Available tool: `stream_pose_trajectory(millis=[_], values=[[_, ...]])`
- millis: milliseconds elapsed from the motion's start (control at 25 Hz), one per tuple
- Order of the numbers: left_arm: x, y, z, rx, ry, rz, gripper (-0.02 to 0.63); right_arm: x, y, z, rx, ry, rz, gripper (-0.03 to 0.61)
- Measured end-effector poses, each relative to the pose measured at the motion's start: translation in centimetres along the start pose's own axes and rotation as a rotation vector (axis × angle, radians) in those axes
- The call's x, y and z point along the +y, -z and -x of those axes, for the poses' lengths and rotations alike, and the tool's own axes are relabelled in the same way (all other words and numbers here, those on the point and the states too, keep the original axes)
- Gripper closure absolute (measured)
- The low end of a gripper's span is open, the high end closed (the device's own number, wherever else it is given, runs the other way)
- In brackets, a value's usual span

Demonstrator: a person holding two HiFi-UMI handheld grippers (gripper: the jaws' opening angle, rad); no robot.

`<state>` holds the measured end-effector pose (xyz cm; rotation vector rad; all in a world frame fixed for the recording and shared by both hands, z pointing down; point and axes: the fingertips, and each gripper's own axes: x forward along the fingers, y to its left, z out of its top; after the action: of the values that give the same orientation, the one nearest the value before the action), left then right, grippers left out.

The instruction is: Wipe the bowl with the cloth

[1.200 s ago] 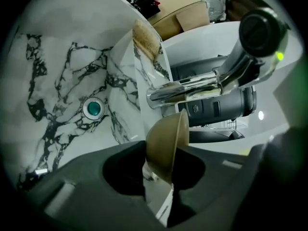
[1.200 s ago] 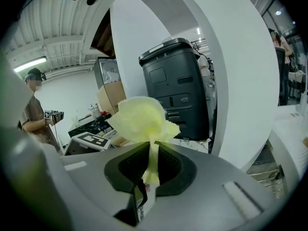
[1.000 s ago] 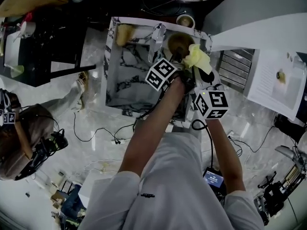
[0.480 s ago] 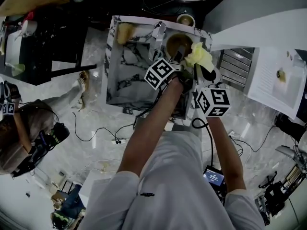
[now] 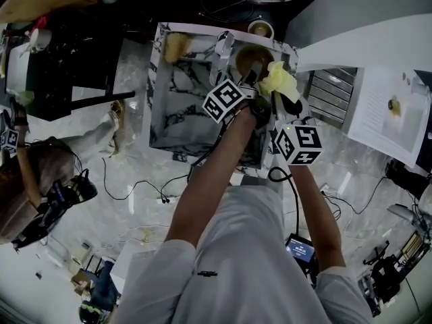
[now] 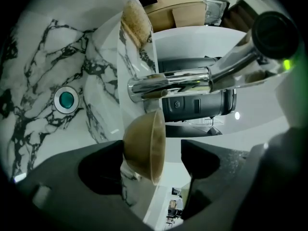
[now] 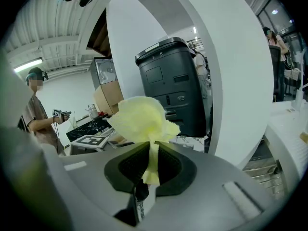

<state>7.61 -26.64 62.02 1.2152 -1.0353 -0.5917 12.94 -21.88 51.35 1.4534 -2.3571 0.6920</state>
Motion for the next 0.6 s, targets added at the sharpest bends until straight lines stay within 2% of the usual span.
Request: stream_pose_trajectory(millis=[320, 600], values=[[-0.18, 0.66, 0.05, 0.026, 0.015, -0.039, 0.170, -0.42, -0.11, -0.34, 0.007, 0.005, -0.002, 0.545], [-0.16, 0.37, 0.22, 0.019, 0.001, -0.042, 0.161, -0.49, -0.28, -0.35, 0.005, 0.014, -0.008, 0.545]])
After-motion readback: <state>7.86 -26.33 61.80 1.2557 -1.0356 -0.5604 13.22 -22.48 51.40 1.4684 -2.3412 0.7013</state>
